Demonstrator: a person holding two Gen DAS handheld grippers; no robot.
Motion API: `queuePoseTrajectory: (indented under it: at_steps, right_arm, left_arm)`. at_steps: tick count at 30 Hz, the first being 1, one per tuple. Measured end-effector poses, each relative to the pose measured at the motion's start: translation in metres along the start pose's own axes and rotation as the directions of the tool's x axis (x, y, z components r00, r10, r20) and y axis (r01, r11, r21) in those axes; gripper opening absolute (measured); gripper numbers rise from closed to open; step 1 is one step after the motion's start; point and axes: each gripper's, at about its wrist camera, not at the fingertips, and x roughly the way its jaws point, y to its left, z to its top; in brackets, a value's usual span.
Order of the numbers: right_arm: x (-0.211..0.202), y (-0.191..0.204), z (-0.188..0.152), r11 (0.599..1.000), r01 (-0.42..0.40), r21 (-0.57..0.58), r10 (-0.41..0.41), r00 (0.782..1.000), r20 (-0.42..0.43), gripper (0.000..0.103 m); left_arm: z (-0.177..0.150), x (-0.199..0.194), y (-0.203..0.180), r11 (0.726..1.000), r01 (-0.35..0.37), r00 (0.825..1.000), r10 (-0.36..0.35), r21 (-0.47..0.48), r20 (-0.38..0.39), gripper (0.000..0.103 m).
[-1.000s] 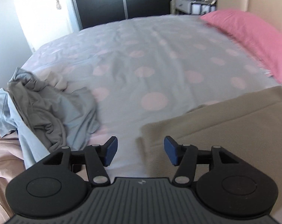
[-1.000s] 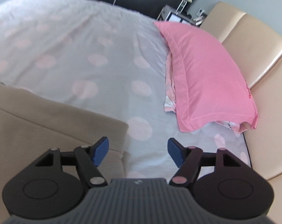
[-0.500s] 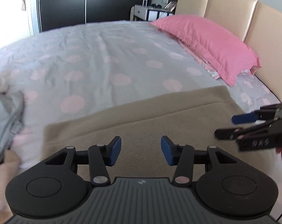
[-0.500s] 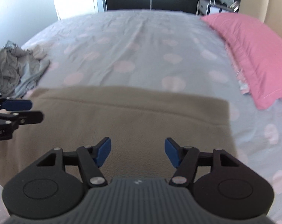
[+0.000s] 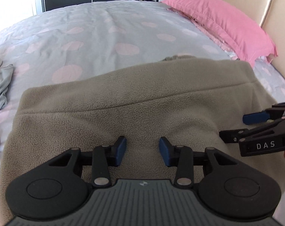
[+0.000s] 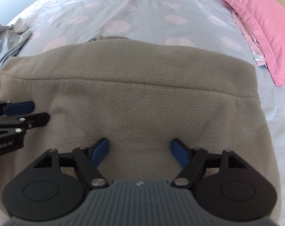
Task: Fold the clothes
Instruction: 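Smooth the folded hoodie flat with both grippers open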
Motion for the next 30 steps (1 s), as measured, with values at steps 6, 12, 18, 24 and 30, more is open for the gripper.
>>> queuePoseTrajectory:
  at_steps: [6,12,18,24,30]
  right_arm:
    - [-0.058,-0.031,-0.022,0.993,-0.05,0.107,0.042,0.996,0.076,0.069]
    - [-0.106,-0.063,-0.066,0.978,-0.009,0.206,-0.005,0.998,0.066,0.069]
    - [-0.091,-0.09,-0.102,0.943,-0.008,0.333,0.003,1.0,0.016,0.069]
    - [-0.06,-0.099,-0.12,0.935,-0.027,0.353,0.033,0.999,-0.011,0.07]
    - [-0.09,-0.096,-0.106,0.968,-0.033,0.247,0.026,0.999,0.033,0.07]
  left_arm:
    - [-0.012,-0.071,0.018,0.999,0.014,0.998,-0.016,0.032,0.054,0.038]
    - [-0.039,-0.11,0.044,0.998,-0.057,0.998,0.057,-0.002,0.014,0.038]
    - [-0.075,-0.09,0.068,0.994,-0.086,0.995,0.082,-0.066,-0.058,0.032]
    - [-0.088,-0.077,0.082,0.992,-0.072,0.996,0.067,-0.099,-0.056,0.031]
    - [-0.065,-0.114,0.11,0.981,0.016,1.0,-0.013,-0.191,0.015,0.057]
